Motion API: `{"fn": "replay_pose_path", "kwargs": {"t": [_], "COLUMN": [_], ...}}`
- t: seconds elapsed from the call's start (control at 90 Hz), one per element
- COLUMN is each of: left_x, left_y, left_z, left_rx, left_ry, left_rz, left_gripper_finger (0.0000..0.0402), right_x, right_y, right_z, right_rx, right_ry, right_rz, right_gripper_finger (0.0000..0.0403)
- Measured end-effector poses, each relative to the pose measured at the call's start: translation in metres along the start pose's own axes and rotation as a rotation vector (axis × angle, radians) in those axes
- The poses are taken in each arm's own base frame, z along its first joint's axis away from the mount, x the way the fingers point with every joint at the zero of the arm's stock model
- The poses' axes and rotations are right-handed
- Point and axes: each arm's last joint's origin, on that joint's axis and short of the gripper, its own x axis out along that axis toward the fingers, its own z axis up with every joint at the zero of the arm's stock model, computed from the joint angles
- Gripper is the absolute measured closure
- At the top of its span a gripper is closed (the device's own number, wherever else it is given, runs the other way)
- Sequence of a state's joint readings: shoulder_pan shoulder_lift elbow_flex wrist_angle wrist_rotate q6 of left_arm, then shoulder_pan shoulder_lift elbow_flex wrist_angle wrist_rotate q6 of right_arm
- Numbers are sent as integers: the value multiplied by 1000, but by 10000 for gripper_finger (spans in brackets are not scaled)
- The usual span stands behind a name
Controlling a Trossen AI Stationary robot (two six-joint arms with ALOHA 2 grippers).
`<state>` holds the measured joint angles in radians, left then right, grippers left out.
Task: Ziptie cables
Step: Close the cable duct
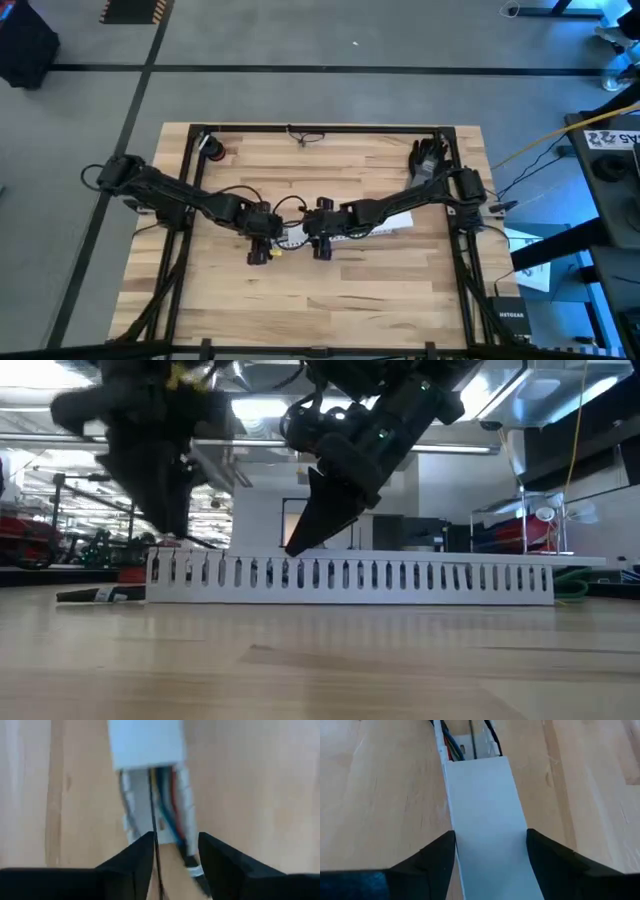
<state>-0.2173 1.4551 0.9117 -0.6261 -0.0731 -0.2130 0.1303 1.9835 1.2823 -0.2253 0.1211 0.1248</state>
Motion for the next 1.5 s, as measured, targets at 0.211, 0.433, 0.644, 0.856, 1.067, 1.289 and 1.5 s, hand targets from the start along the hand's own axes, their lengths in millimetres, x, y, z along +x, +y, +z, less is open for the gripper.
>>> {"fn": "replay_pose_path", "kwargs": {"t": [0.211,0.433,0.644,0.856,1.067,1.289,1.5], "left_x": [-1,-12,-36,-70,-82,-79,-79], "left_y": [2,6,8,12,24,31,32], "left_z": [1,4,9,18,28,30,30], "left_rx": [8,-13,-16,-20,-55,-66,-54], "left_ry": [-7,-24,-4,-71,-206,-210,-208], "left_rz": [19,31,37,126,240,257,259], "left_gripper_finger": [258,258,258,258,258,258,258], "right_x": [0,0,0,0,0,0,0], "right_y": [0,0,0,0,0,0,0], "right_z": [0,0,0,0,0,0,0], "right_rx": [0,0,0,-2,-3,-3,-4], "right_ry": [0,1,2,2,2,1,1], "right_rz": [0,6,7,7,7,4,1], "right_gripper_finger": [169,169,169,169,169,169,169]}}
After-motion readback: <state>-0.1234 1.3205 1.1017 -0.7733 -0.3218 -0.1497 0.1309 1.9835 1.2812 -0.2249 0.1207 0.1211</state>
